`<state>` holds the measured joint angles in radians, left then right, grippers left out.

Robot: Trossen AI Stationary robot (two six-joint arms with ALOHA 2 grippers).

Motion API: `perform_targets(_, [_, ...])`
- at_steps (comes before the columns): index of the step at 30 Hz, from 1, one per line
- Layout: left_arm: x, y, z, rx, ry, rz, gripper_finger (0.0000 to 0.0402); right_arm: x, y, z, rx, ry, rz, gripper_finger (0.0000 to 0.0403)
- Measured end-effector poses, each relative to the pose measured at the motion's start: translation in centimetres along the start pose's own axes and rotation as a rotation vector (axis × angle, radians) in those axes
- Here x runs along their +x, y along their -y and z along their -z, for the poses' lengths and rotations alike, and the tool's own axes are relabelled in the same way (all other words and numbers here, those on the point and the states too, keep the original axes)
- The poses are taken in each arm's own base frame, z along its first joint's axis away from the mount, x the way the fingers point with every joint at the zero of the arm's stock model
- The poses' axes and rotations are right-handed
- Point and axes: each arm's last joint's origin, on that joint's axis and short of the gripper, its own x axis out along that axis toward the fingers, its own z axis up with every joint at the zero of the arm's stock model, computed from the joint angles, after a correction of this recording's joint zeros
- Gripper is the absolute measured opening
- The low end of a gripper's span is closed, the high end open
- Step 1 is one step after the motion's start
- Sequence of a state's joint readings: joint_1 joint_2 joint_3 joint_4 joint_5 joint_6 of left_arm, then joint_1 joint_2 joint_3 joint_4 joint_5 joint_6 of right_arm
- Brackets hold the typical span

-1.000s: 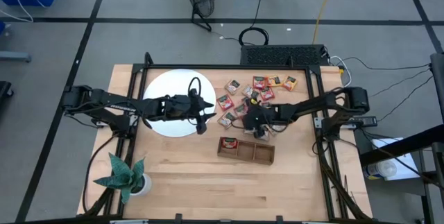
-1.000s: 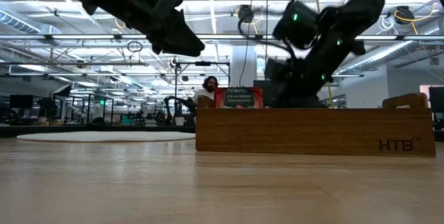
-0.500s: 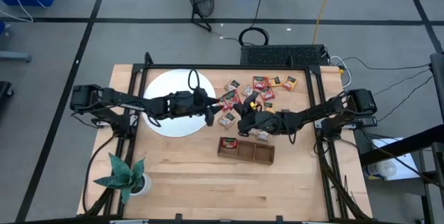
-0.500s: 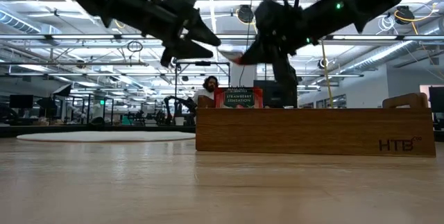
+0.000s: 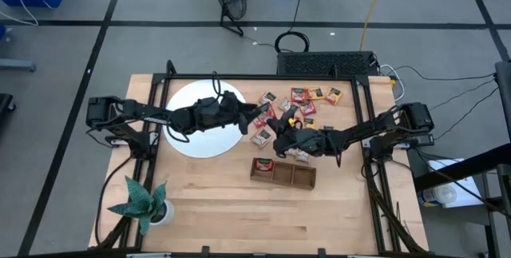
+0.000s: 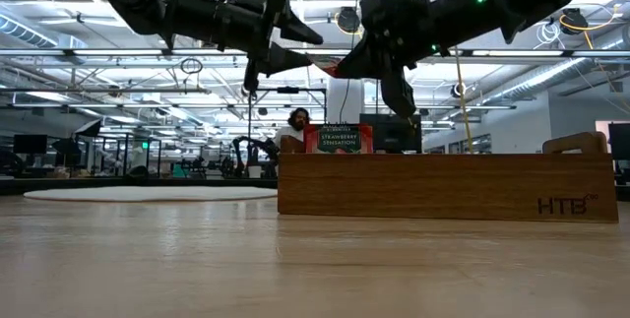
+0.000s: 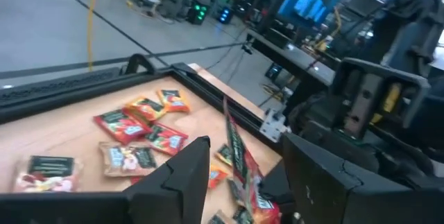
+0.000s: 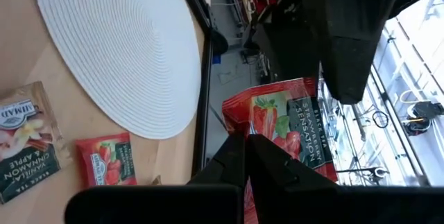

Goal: Pick & Place Tea
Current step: Put the red tea bag into the left section of the wooden organizer

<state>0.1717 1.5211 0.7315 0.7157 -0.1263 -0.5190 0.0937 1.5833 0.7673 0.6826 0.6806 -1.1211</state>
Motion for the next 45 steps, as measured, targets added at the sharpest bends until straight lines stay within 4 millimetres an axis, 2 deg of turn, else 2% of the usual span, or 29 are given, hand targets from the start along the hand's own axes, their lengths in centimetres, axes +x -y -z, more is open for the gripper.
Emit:
perform_targets(6, [0.0, 0.0, 0.0, 0.001, -0.008, 0.001, 0.0183, 0.0, 0.0, 0.0, 0.002, 0.003, 0.004, 0.0])
perform_targets(8, [0.0, 0.0, 0.1, 0.011, -0.009, 0.001, 0.0171, 0.0, 0.1, 0.0, 0.003, 0.003, 0.004, 0.0])
perform_targets(11, [0.0, 0.0, 0.0, 0.023, -0.008, 0.001, 0.0119, 0.0, 0.1, 0.0, 0.005, 0.003, 0.004, 0.0])
perform_targets(14, [0.0, 0.0, 0.0, 0.054, -0.022, 0.027, 0.0034, 0.0, 0.1, 0.0, 0.005, 0.004, 0.004, 0.0])
perform_targets(15, [0.0, 0.0, 0.0, 0.07, -0.027, 0.038, 0.0018, 0.0, 0.1, 0.0, 0.006, 0.004, 0.004, 0.0])
perform_targets(20, [-0.2, 0.2, -0.3, 0.175, -0.03, 0.064, 0.0004, 0.0, 0.0, 0.0, 0.132, 0.008, -0.002, 0.0006])
perform_targets(25, [-1.7, 1.3, -2.3, 0.415, 0.031, 0.094, 0.0003, -0.2, -0.4, 0.4, 0.334, -0.014, -0.019, 0.0038])
perform_targets(27, [-2.1, 1.6, -2.3, 0.55, 0.005, 0.129, 0.0003, -0.3, -0.7, 0.6, 0.381, -0.022, -0.022, 0.0051])
perform_targets(30, [-2.8, 2.3, -1.3, 0.705, -0.109, 0.296, 0.0002, -0.7, -0.4, 1.1, 0.43, -0.059, 0.014, 0.0066])
perform_targets(34, [-3.3, 3.4, 0.3, 0.751, -0.228, 0.536, 0.0002, -0.9, 0.3, 1.8, 0.453, -0.113, 0.067, 0.0077])
perform_targets(37, [-3.4, 4.7, 1.8, 0.785, -0.25, 0.632, 0.0001, -0.9, 1.1, 2.2, 0.495, -0.108, 0.086, 0.0079])
perform_targets(40, [-3.5, 5.7, 2.9, 0.823, -0.25, 0.653, 0.0001, -0.7, 1.5, 2.4, 0.523, -0.095, 0.087, 0.0079])
perform_targets(45, [-2.4, 6.0, 5.5, 0.839, -0.277, 0.605, 0.0001, -0.8, 1.7, 2.6, 0.529, -0.09, 0.072, 0.0078])
